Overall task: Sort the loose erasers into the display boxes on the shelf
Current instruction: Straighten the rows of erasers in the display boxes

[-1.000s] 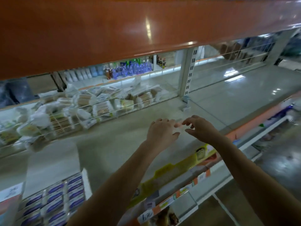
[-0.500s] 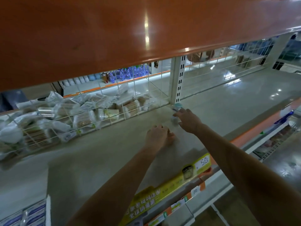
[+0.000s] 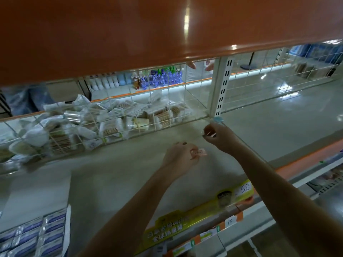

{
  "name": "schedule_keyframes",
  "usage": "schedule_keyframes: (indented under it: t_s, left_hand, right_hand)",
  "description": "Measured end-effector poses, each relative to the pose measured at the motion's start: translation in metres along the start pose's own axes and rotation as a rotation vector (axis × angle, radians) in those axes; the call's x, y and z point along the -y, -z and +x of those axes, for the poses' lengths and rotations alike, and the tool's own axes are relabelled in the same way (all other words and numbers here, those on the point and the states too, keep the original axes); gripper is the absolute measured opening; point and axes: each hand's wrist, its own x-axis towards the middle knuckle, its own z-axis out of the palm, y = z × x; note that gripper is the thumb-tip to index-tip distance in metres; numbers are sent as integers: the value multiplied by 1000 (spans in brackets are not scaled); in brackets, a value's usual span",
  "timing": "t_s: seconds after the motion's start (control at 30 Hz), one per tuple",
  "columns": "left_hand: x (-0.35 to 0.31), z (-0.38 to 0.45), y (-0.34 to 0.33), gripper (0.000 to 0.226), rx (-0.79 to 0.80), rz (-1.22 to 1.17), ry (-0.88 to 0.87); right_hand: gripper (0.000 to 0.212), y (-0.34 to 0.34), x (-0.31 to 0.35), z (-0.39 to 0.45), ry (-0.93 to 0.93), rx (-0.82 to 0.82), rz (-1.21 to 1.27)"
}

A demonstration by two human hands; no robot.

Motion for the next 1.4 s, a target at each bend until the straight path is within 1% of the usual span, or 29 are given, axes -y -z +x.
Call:
schedule_keyframes:
  t_s: [0.1, 0.17, 0.23, 0.33, 0.37, 0.5, 0.6, 0.77, 0.93, 1.03, 1.1, 1.17, 1.3, 1.4]
  left_hand:
    - [9, -25, 22, 25, -57, -92, 31]
    - [15, -43, 38, 23, -61, -134, 57]
    - [22, -61, 53, 19, -52, -150, 88]
    - [36, -93, 73, 13, -51, -186, 163]
    - [41, -103, 78, 12, -60, -205, 196]
    - [63, -141, 93, 26, -120, -297, 301]
    - [69, -168, 108, 27, -128, -416, 320]
    - [82, -207, 132, 30, -206, -488, 371]
    - [100, -240, 154, 16, -180, -570, 410]
    - [113, -261, 167, 27, -187, -534, 441]
    - [122, -274, 177, 31, -207, -488, 452]
    - [132, -288, 186, 32, -223, -456, 469]
    - [152, -320, 205, 34, -234, -331, 500]
    - [166, -349, 220, 33, -290, -270, 498]
  right_hand:
    - [16, -4, 21, -16, -97, 64, 360]
    - [21, -9, 36, -27, -119, 125, 582]
    - [22, -15, 52, -39, -90, 183, 723]
    - [17, -24, 78, -57, -38, 260, 855]
    - [18, -27, 86, -61, -33, 288, 879]
    - [19, -42, 116, -79, -3, 382, 964]
    - [18, -54, 142, -90, 23, 431, 1027]
    - [19, -77, 183, -104, 53, 504, 1045]
    - [19, -102, 220, -113, 39, 563, 1075]
    - [23, -117, 241, -116, 10, 578, 1093]
    - [24, -125, 256, -118, 2, 593, 1103]
    - [20, -132, 271, -120, -2, 607, 1101]
    - [21, -144, 301, -124, 31, 622, 1058]
    - [21, -153, 321, -129, 74, 611, 1002]
